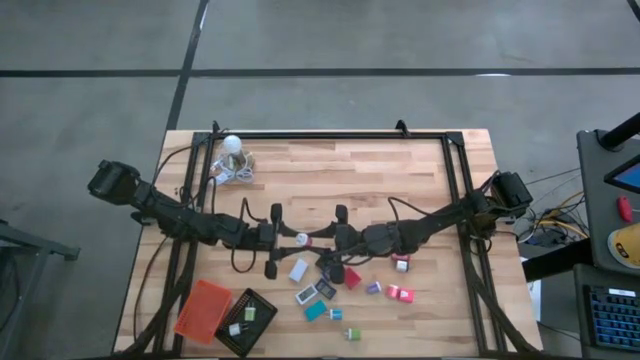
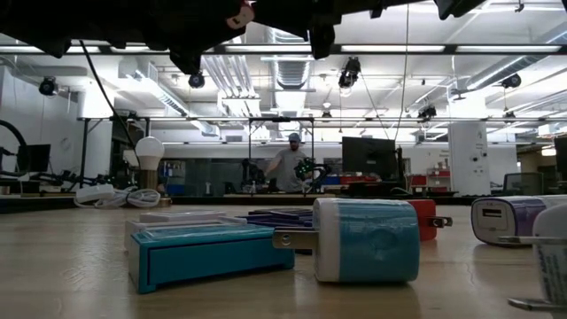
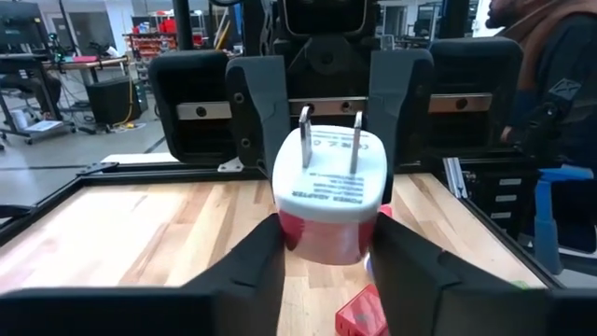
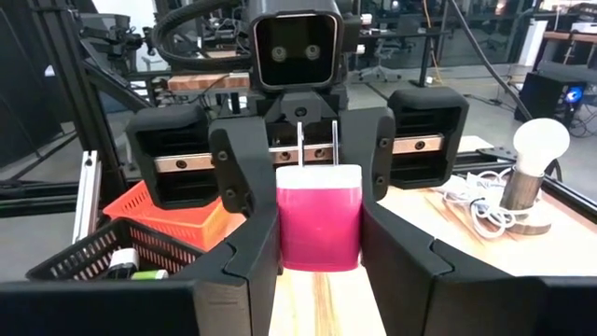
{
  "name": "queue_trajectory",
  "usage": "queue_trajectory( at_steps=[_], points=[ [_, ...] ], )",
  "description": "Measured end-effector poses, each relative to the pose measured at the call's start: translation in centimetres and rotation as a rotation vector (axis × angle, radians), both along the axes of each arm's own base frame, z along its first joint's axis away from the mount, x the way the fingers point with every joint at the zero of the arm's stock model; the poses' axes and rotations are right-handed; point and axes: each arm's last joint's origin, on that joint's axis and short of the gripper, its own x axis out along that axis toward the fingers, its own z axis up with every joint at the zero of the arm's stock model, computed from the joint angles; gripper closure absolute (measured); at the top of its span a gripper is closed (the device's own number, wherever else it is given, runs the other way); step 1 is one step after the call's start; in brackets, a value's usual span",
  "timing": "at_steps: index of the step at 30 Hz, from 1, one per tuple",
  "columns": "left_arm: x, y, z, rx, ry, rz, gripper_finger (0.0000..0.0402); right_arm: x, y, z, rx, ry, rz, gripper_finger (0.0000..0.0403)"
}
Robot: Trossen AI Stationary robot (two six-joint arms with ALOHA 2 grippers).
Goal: Pick & Place Office items
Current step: Put the top pink white charger adapter into the black basket
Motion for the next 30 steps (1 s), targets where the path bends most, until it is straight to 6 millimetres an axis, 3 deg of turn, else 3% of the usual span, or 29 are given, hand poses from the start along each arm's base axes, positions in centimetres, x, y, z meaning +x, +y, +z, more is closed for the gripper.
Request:
queue_trajectory(
  at_steps=[30],
  points=[
    [0.01,0.01,-0.01,-0.001,0.001,-0.011,0.0283,-0.02,0.0,-0.02,0.002,0.006,0.0,0.0272]
  ],
)
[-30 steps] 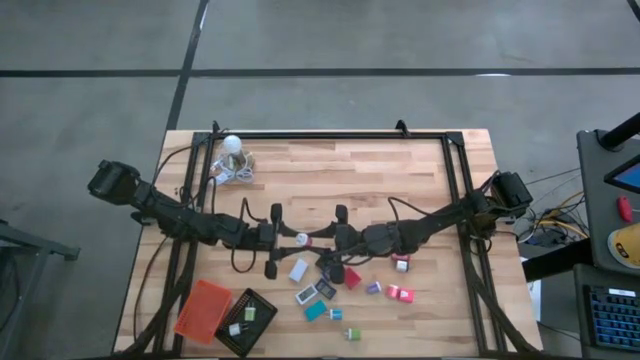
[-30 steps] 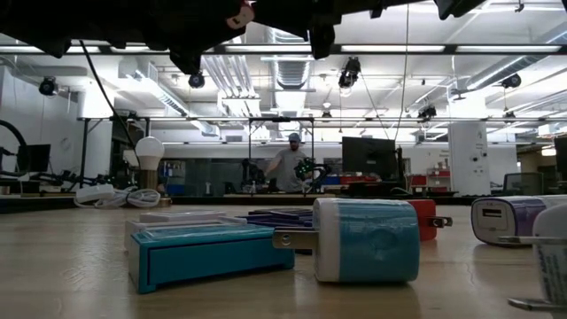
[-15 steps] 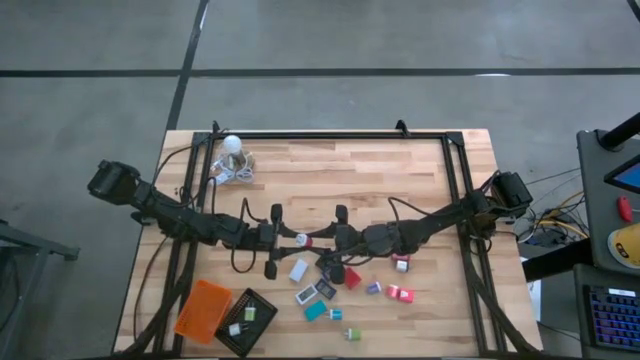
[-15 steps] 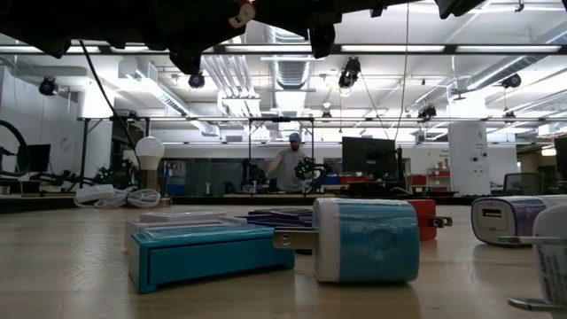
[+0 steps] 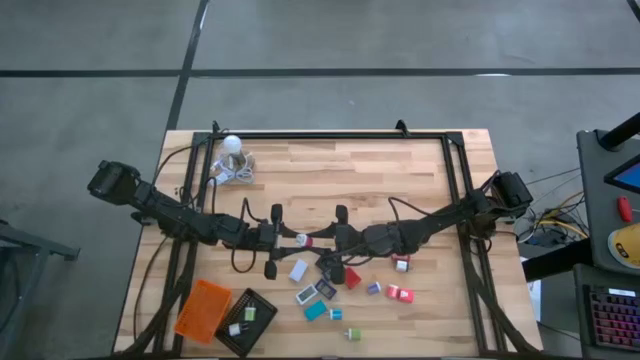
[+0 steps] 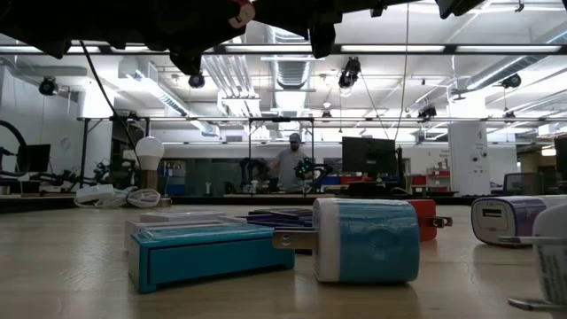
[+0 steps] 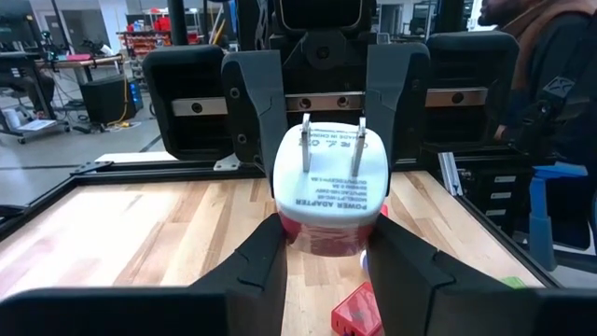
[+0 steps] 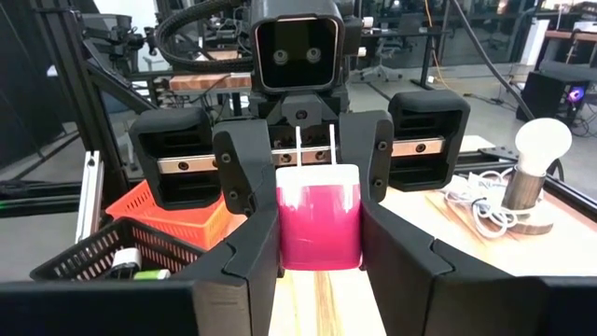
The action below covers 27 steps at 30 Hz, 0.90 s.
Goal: Pick & Place Office items
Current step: Put the top pink white charger adapter into the black basket
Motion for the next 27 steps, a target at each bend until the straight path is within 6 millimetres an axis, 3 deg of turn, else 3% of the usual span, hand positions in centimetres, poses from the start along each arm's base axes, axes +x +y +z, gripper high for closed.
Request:
queue_trajectory(
  at_steps=[27],
  points=[
    [0.0,0.0,0.01,0.0,-0.001,-0.002,0.0283,0.0,0.0,-0.08,0.004,0.005,-0.013,0.0149]
  ],
)
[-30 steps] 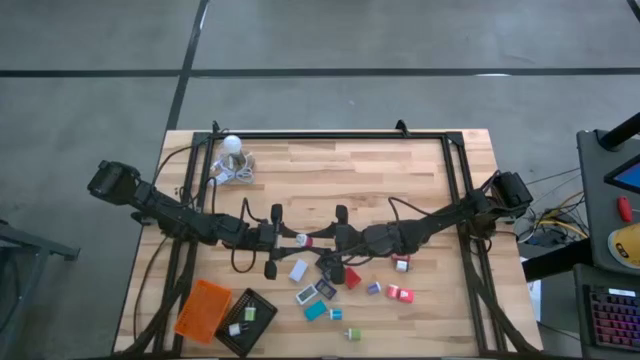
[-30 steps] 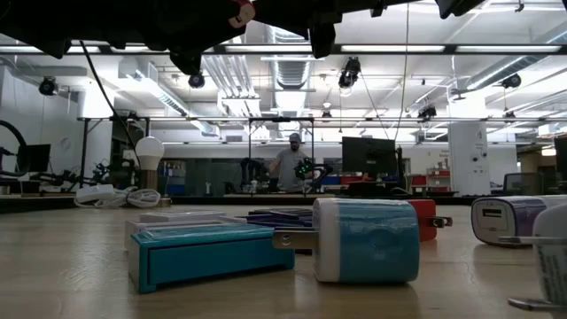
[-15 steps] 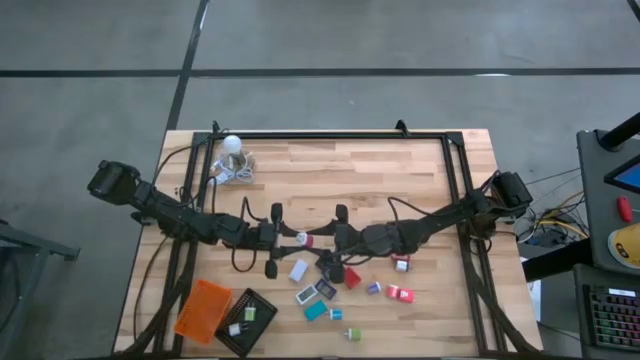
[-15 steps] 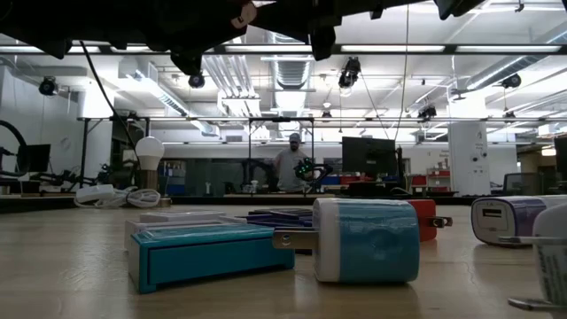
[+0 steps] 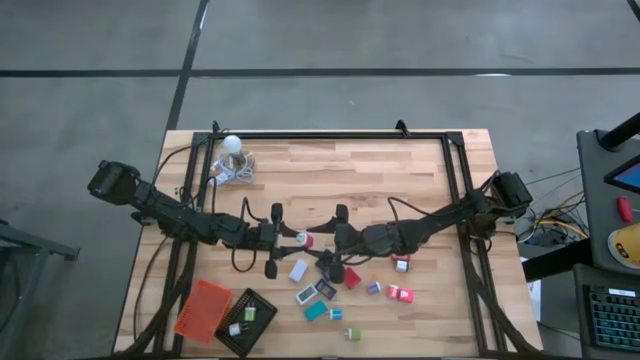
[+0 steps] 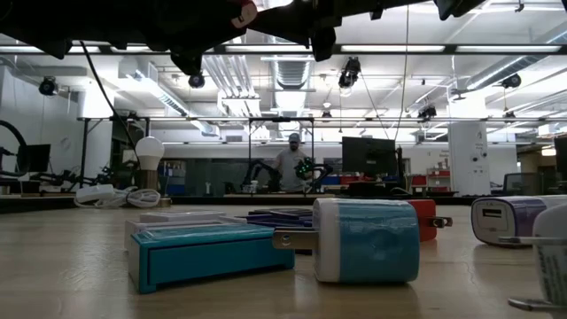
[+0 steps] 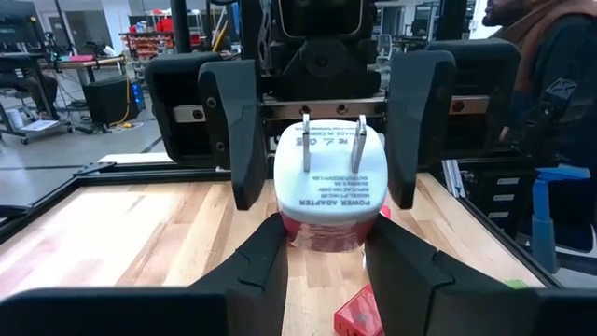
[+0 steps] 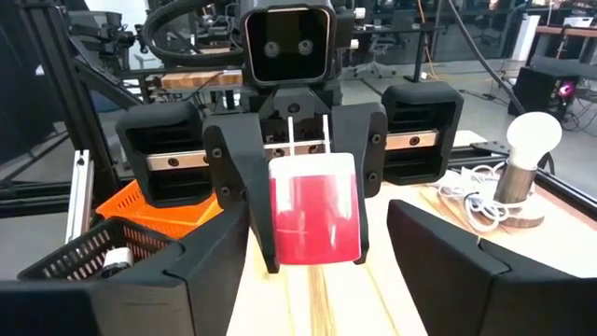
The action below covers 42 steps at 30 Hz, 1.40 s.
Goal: Pick & Place Office items
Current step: Put the top pink white charger adapter into the black basket
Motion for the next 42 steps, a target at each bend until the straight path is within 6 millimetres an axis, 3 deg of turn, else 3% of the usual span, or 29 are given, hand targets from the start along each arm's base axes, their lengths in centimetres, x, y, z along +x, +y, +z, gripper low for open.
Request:
queue_trajectory(
  at_steps=[8,15,22,33,42],
  points=[
    [-0.1,0.0,-0.1,0.008,0.013,-0.001,0.0283,-0.8,1.0,0.8,-0.003,0.012,0.036,0.0129],
    [-0.5,0.1,0.5,0.006,0.011,-0.003,0.0282,-3.0,2.0,1.1,-0.017,0.201,0.073,0.0121],
    [-1.4,0.2,1.2,-0.01,0.048,-0.018,0.0282,-4.9,2.1,1.0,0.078,0.353,0.044,0.0115],
    [-4.5,-1.2,1.4,-0.032,0.246,-0.17,0.0282,-5.4,1.9,-0.5,0.146,0.468,-0.013,0.0112],
    [-6.9,-2.8,0.8,-0.35,0.644,-0.357,0.0282,-5.4,1.9,-0.6,0.137,0.47,-0.012,0.011]
  ],
)
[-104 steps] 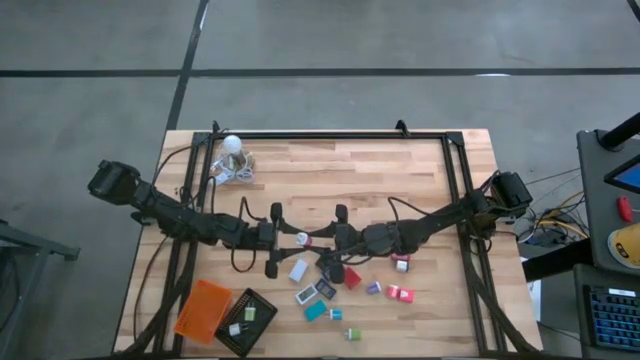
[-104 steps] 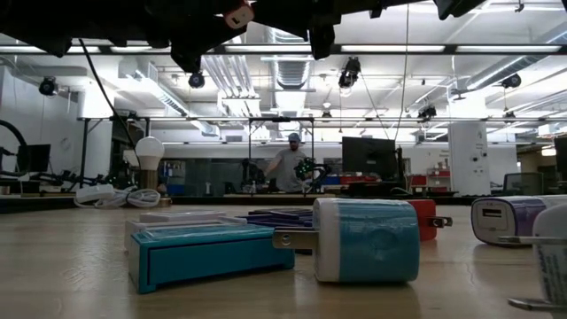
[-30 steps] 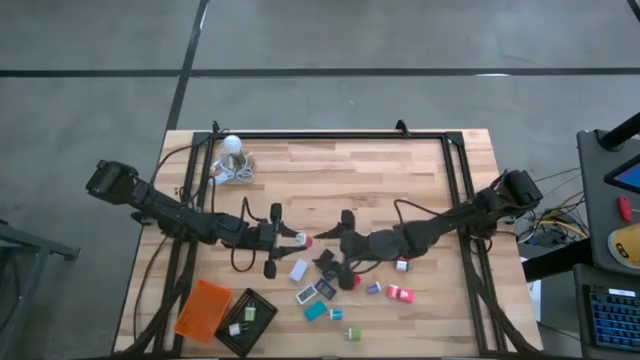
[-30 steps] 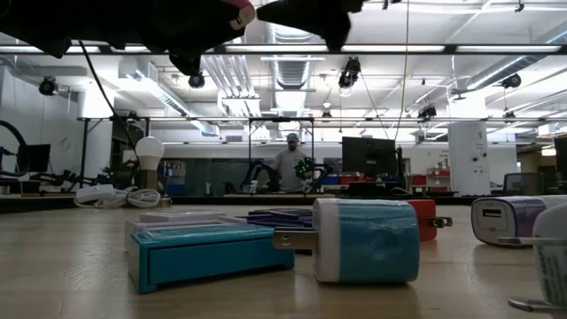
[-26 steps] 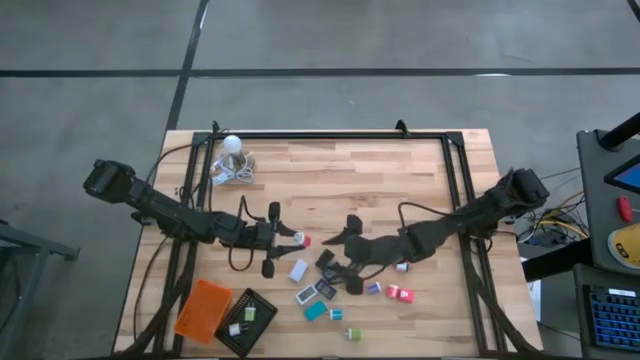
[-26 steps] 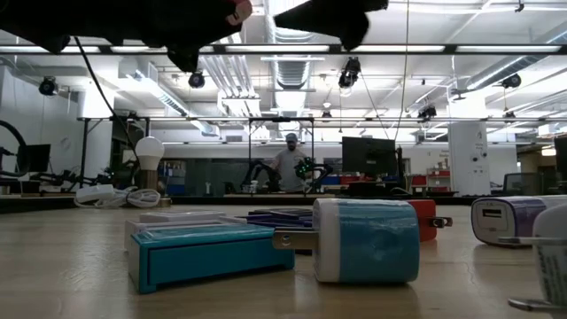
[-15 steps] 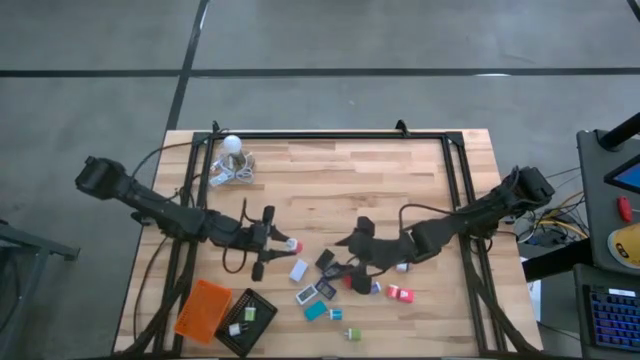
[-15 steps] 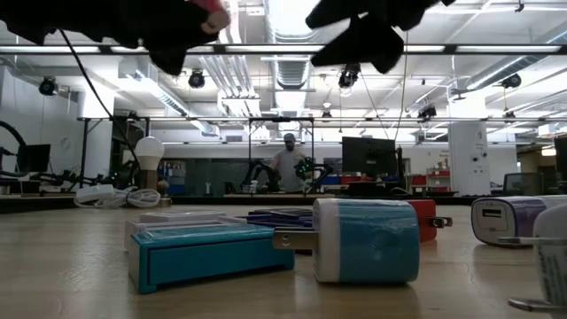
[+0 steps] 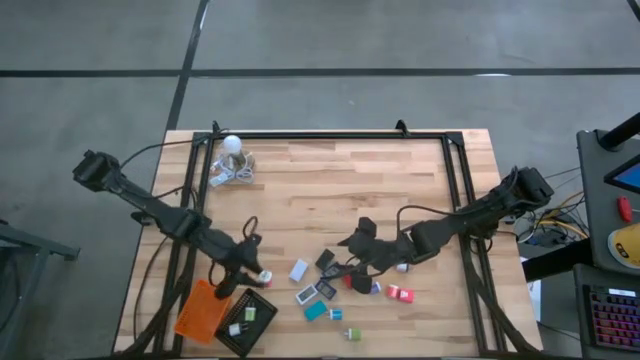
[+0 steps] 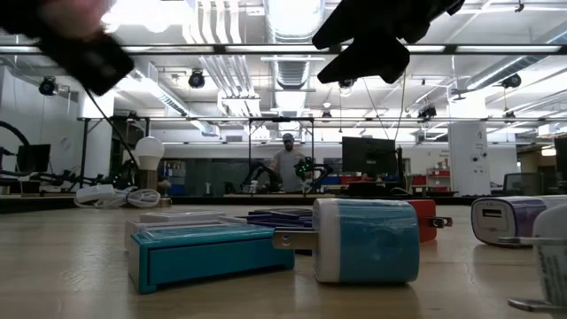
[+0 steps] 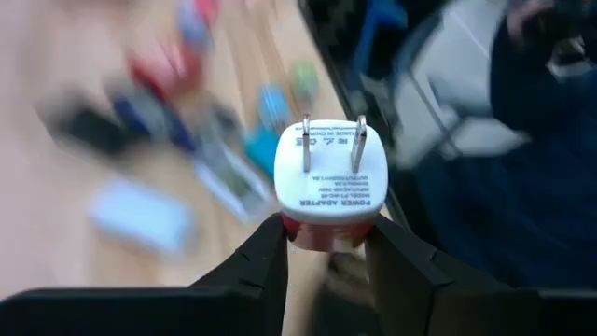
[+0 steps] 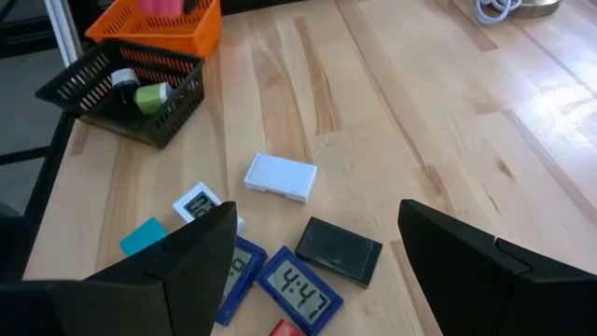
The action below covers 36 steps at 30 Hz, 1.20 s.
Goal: Pick & Place Office items
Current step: Put the top pink white charger adapter into the black basket
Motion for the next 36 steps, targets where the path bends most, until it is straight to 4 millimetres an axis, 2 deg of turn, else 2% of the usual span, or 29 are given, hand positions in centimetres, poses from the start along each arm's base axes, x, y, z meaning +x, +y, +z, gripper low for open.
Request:
queue_trajectory(
  at_steps=[6,11,18,26,36],
  points=[
    [-1.2,-1.2,0.0,-0.213,0.364,-0.033,0.0282,0.0,-0.1,-0.1,-0.005,0.003,-0.002,0.0117],
    [-1.8,-1.2,0.3,-0.299,0.584,0.003,0.0282,-0.1,-0.2,-0.3,-0.016,0.006,-0.014,0.0113],
    [-1.9,-1.2,-0.9,-0.341,0.75,0.132,0.0282,-0.6,-0.7,-1.3,-0.085,0.013,-0.094,0.0104],
    [0.0,-2.6,-2.3,-0.337,0.874,0.144,0.0282,-0.8,-1.1,-2.0,-0.12,0.023,-0.131,0.011],
    [4.4,-6.4,-3.4,-0.317,1.015,-0.023,0.0282,-0.8,-1.3,-2.0,-0.133,0.026,-0.128,0.0106]
  ],
)
